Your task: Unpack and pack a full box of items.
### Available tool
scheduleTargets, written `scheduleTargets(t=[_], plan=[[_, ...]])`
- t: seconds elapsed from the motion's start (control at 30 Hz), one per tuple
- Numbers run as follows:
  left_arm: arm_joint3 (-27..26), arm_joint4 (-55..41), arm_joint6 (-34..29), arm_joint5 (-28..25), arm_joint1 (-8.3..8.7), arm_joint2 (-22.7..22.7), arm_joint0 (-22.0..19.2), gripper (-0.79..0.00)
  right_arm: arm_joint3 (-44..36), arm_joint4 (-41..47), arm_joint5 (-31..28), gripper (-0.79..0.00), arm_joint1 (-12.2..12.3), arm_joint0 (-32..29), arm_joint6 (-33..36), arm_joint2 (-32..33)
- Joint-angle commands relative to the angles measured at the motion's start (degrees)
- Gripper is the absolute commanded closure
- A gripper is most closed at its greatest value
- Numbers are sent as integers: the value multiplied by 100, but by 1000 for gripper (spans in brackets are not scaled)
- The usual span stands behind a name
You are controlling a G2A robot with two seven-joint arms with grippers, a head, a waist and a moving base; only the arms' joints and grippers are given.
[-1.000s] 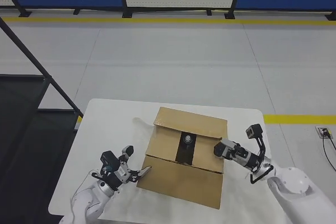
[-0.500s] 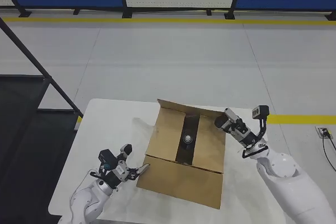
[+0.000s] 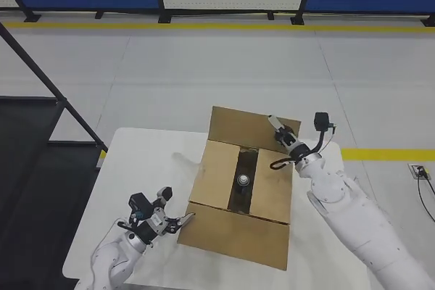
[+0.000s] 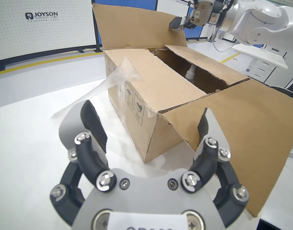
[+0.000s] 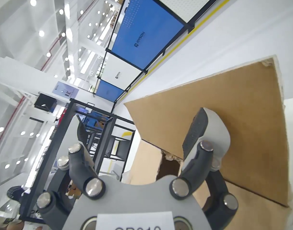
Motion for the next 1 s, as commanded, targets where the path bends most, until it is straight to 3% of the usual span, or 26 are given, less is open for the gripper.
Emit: scheduleTargets(t=[0.0, 0.57, 0.77, 0.97], plan=[[21, 32, 1, -7, 6, 18, -9, -785, 216, -126, 202, -785, -88, 126, -65, -101], [45, 385, 144, -121, 76, 132, 74, -785, 1355, -285, 707, -785, -646, 711, 461, -437], [5, 403, 236, -94, 100, 119, 130, -785, 1228, -197, 136, -785, -671, 585, 592, -223], [-95, 1, 437, 33, 126, -125, 198, -785, 218, 154, -818, -785, -422, -114, 1902, 321]])
